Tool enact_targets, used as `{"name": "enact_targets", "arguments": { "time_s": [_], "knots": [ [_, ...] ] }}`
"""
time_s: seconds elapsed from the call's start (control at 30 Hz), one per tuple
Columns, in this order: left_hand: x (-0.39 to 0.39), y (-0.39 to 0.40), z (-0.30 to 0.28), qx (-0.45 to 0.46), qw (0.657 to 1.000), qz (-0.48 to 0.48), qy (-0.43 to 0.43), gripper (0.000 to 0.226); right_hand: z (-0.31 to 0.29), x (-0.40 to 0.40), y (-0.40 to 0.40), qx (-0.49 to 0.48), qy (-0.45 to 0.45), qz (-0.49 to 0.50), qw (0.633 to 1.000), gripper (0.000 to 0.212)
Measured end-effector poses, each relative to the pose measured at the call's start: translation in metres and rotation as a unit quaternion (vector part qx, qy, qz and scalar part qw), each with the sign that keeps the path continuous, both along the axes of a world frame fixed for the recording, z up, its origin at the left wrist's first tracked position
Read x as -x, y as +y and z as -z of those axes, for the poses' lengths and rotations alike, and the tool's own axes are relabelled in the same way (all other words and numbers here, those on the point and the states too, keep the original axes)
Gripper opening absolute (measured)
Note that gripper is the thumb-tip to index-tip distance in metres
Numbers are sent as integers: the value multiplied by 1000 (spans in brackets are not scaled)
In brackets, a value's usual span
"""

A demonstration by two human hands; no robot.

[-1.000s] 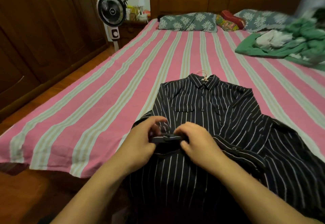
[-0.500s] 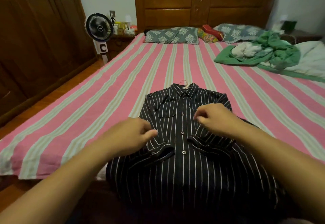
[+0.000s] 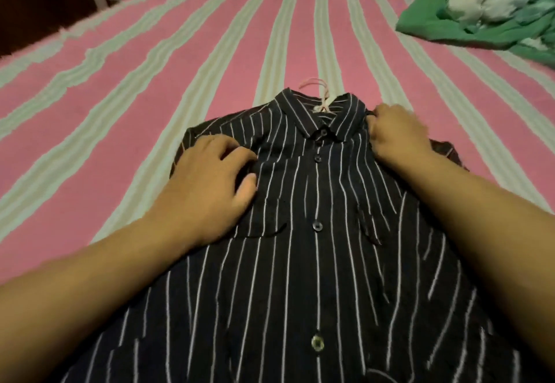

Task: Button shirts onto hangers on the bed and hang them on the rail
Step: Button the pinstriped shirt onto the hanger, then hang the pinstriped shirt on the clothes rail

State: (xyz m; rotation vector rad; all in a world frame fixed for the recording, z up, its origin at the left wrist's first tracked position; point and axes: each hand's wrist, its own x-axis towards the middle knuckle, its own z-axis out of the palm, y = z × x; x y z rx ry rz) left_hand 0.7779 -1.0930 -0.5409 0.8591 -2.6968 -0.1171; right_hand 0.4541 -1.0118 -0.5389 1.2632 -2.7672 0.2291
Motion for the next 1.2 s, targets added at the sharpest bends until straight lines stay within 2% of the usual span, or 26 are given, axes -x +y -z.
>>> {"name": "enact_targets", "arguments": {
  "time_s": [0.1, 0.17, 0.27, 0.33, 0.37, 0.4, 0.47, 0.5, 0.57, 0.7, 0.77, 0.9, 0.97, 1.07, 1.1, 1.13, 1.2],
  "knots": [
    [-3, 2, -4, -43, 999, -15, 22, 43, 0, -1, 10, 43, -23, -44, 998, 36],
    [0, 3, -10, -57, 998, -25, -7, 43, -14, -3, 18, -28, -63, -60, 996, 36],
    [8, 11, -34, -121, 982, -49, -136, 47, -57, -20, 22, -95, -127, -38, 987, 13],
    [21, 21, -68, -187, 960, -57, -202, 51, -103, -44, 37, -43, -125, -23, 991, 12],
    [21, 29, -88, -210, 958, -65, -187, 49, -128, -59, 48, 0, -137, -22, 990, 12],
    [17, 39, -114, -233, 962, -85, -119, 43, -154, -75, 62, 41, -156, -29, 987, 11],
    [0, 54, -177, -243, 961, -112, 75, 29, -211, -106, 99, 86, -196, -56, 975, 9],
    [-10, 58, -212, -233, 956, -114, 135, 27, -241, -119, 117, 89, -211, -72, 971, 11],
    [-27, 61, -278, -200, 960, -80, 177, 34, -296, -137, 144, 91, -237, -97, 962, 21],
    [-44, 73, -413, -167, 975, 79, 123, 37, -411, -158, 173, 128, -232, -157, 952, 41],
    [-55, 87, -467, -157, 974, 108, 120, 31, -465, -167, 184, 166, -213, -192, 944, 41],
    [-88, 121, -548, -154, 975, 33, 159, 25, -531, -185, 200, 274, -206, -259, 903, 20],
    [-106, 146, -576, -126, 973, -26, 192, 21, -544, -195, 205, 313, -216, -301, 874, 18],
    [-134, 186, -611, -45, 956, -141, 255, 14, -569, -195, 207, 298, -230, -400, 836, 22],
    [-145, 199, -625, -7, 949, -173, 265, 14, -580, -192, 205, 268, -244, -423, 830, 28],
    [-157, 210, -640, 37, 945, -194, 262, 16, -593, -189, 203, 233, -254, -443, 828, 45],
    [-183, 231, -672, 136, 945, -209, 213, 19, -619, -189, 188, 184, -232, -499, 814, 68]
  ]
}}
